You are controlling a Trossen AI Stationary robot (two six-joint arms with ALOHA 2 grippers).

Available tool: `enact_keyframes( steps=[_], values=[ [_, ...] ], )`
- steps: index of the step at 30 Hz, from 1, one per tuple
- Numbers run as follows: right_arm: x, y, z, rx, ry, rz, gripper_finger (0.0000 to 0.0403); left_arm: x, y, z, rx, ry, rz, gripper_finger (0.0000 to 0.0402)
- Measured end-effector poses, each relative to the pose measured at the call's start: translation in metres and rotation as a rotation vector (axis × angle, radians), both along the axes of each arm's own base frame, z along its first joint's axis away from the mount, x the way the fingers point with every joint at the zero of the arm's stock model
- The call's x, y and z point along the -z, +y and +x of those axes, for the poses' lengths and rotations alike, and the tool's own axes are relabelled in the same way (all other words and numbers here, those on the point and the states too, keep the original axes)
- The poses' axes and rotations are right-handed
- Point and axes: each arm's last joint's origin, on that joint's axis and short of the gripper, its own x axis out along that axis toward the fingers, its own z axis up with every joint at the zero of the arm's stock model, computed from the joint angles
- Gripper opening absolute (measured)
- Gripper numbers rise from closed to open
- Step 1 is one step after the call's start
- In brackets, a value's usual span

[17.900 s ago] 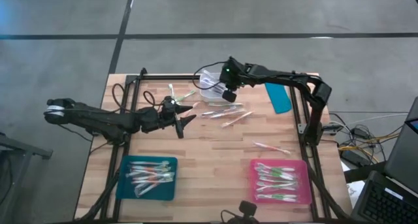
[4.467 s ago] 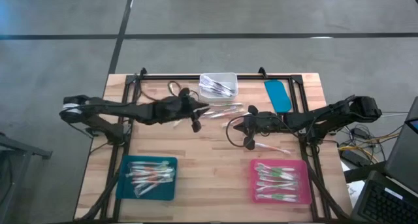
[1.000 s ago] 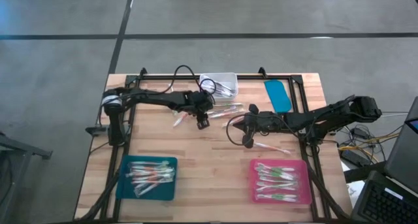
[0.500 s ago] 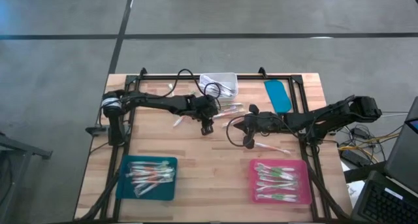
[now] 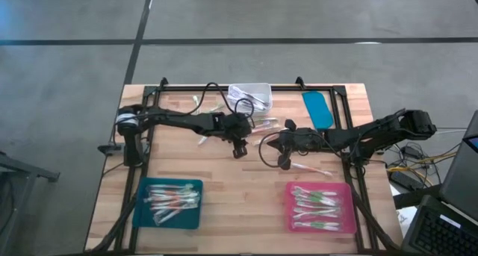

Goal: Pick & Place Toothbrushes
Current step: Put the orange toothbrush into the blue bin

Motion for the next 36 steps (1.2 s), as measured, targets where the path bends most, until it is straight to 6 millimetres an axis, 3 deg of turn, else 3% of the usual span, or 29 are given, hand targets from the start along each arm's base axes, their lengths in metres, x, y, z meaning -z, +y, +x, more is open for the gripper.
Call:
enact_keyframes(
  steps=[5, 13, 25, 36],
  values=[
    [0.000, 0.001, 0.000, 0.008, -0.003, 0.020, 0.0008, 0.001, 0.014, -0.018, -0.147, 0.199, 0.120, 0.0149],
    [0.000, 0.001, 0.000, 0.005, -0.002, 0.016, 0.0008, 0.011, 0.040, -0.051, -0.402, 0.444, -0.018, 0.0149],
    [0.004, 0.001, -0.002, 0.005, 0.009, 0.015, 0.0008, 0.031, 0.062, -0.074, -0.558, 0.494, -0.132, 0.0149],
    [0.005, 0.001, -0.003, 0.005, 0.012, 0.015, 0.0008, 0.043, 0.060, -0.080, -0.515, 0.480, -0.229, 0.0140]
  ],
)
